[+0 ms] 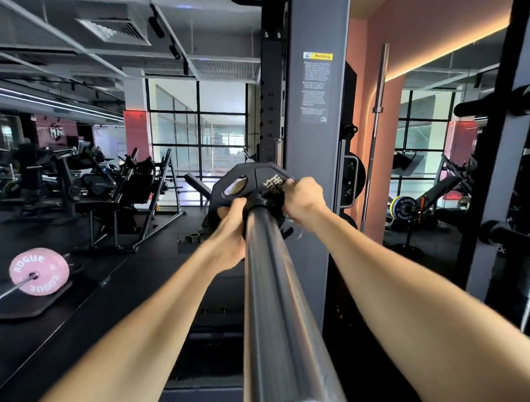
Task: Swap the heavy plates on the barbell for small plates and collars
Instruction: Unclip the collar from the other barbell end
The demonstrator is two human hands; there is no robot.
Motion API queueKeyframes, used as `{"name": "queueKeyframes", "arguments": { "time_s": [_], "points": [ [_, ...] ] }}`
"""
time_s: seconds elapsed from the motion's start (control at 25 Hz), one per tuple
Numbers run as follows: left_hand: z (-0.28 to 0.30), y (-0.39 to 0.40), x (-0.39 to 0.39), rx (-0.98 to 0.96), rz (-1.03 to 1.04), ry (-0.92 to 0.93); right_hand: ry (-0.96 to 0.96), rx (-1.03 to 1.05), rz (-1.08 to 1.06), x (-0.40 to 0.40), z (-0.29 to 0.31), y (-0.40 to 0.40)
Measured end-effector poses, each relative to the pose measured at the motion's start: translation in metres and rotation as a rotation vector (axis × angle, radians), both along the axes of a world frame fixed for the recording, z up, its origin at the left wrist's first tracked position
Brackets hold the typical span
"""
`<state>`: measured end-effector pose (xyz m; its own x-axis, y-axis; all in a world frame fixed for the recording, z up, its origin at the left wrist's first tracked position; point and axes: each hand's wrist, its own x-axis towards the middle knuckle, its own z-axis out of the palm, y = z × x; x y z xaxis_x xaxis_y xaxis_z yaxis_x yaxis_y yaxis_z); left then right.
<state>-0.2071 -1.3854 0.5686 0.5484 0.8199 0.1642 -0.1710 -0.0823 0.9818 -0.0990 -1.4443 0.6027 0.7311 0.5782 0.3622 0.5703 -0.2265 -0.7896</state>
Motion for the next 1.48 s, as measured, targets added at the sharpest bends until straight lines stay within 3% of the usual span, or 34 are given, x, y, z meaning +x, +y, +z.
{"name": "queueKeyframes", "arguments": {
  "time_s": [0.28,0.56,0.88,1.04,1.28,1.48],
  "points": [
    [-0.008,0.014,-0.02,-0.188,-0.228,0.086,0.111,-0.176,0.075,-0.006,-0.011,-0.014],
    [-0.009,-0.014,-0.048,-0.138,-0.308,0.085,0.144,-0.18,0.062,-0.026,-0.019,-0.037],
    [-0.008,-0.091,-0.105,-0.093,-0.299,0.1,0.126,-0.216,0.082,-0.079,-0.019,-0.106],
    [-0.009,-0.133,-0.144,-0.08,-0.429,0.14,0.142,-0.162,0.126,-0.113,-0.022,-0.156],
    [-0.014,-0.191,-0.188,-0.074,-0.382,0.1,0.1,-0.166,0.147,-0.168,-0.02,-0.222],
    [-0.016,-0.222,-0.219,-0.059,-0.413,0.116,0.196,-0.115,0.132,-0.206,-0.022,-0.262]
  ]
}}
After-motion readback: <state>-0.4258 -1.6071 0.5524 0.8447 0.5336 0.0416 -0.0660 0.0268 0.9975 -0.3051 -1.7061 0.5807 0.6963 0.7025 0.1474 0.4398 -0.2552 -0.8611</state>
